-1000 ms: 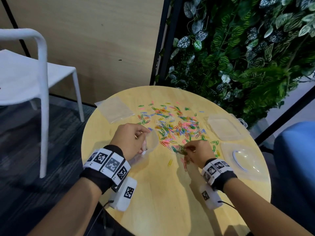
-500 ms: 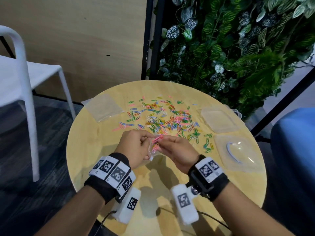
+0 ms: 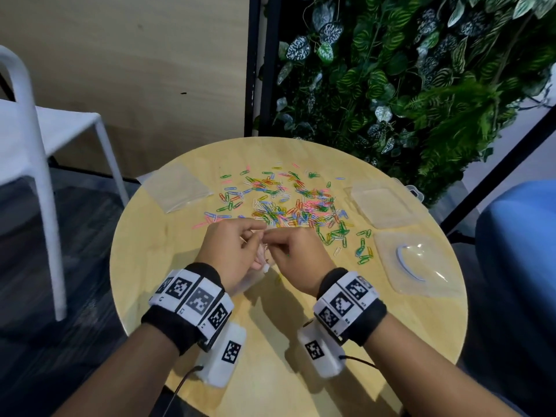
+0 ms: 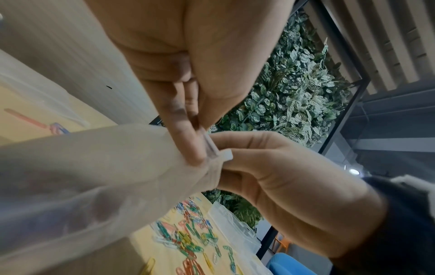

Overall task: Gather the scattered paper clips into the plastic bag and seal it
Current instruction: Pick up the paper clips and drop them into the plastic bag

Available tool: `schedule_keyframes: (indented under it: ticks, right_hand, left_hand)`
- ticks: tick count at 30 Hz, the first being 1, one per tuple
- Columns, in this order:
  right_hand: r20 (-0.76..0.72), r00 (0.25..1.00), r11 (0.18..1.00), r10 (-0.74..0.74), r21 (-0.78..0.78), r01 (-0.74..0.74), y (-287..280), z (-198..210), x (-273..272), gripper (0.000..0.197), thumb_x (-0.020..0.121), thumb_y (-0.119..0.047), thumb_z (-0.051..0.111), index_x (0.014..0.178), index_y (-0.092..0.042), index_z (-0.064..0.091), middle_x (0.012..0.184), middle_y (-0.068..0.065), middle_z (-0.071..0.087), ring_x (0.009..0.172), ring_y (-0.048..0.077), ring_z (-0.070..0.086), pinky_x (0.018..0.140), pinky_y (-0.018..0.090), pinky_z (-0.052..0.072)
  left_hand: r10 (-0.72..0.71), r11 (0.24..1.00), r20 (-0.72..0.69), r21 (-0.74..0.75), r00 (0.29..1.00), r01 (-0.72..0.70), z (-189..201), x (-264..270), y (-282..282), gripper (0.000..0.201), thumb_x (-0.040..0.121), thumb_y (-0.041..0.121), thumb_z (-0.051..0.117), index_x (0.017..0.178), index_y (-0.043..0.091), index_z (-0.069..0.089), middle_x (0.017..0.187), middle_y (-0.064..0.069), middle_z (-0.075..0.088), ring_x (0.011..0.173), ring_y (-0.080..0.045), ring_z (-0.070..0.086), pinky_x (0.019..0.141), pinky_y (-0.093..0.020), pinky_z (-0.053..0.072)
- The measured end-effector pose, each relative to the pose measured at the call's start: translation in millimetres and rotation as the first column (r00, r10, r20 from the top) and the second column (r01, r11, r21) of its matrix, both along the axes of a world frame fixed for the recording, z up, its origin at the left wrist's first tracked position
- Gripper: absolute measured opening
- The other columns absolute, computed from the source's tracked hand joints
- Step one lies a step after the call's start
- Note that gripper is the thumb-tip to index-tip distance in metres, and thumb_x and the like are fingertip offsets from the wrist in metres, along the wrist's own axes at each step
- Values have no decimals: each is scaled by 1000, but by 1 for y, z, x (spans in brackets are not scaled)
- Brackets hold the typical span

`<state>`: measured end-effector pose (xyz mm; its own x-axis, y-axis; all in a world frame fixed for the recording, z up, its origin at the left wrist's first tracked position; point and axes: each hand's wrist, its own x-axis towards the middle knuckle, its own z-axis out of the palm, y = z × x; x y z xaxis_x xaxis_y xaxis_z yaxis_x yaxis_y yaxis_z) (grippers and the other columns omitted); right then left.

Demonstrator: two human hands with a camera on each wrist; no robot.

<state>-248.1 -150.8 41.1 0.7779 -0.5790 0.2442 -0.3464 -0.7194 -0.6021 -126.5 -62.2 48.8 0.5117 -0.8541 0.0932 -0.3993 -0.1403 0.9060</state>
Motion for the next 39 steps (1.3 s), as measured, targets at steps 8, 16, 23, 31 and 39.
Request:
schedule_keyframes:
  ticks: [8,16,23,31,39]
  right_hand:
    - [-107,941,922,-322,192,337,-45,16,-29,28,90,-10,56,115,-14,69,113,7,70,98,18,67,84,34,58]
    - [-691,623,912,-366,-131,390,-62,-37,-38,60,89,-57,48,131,-15,47,129,15,49,117,33,50,95,41,47]
    - [-669,678,951,-305,-253,178,-42,-42,-13,35,95,-21,45,128,-17,56,122,13,50,111,31,53,93,37,49]
    - [-502,786,933,-361,-178,314,-61,-29,-24,23,91,-10,57,106,-12,75,102,7,73,95,24,66,90,33,54]
    - [131,828,284,-545,958,36,-69,2,-50,12,87,4,60,97,8,67,97,20,68,79,21,71,77,24,59]
  left_hand:
    - [109,991,56,68,992,-112,1,28,8,17,92,8,61,96,13,76,70,0,71,49,-19,69,57,-18,55]
    - [140,988,12,57,990,-141,6,45,19,16,93,9,61,90,19,73,59,1,64,47,-19,69,51,-27,57]
    - [121,991,-6,58,993,-121,8,39,16,20,92,10,63,84,25,71,59,4,63,48,-21,70,57,-35,61]
    - [90,993,-7,72,996,-89,9,30,14,17,93,7,61,94,19,73,61,1,60,51,-24,71,58,-36,62]
    - [75,992,24,97,997,-77,7,23,10,14,93,9,62,94,17,74,57,1,62,44,-18,69,46,-21,56]
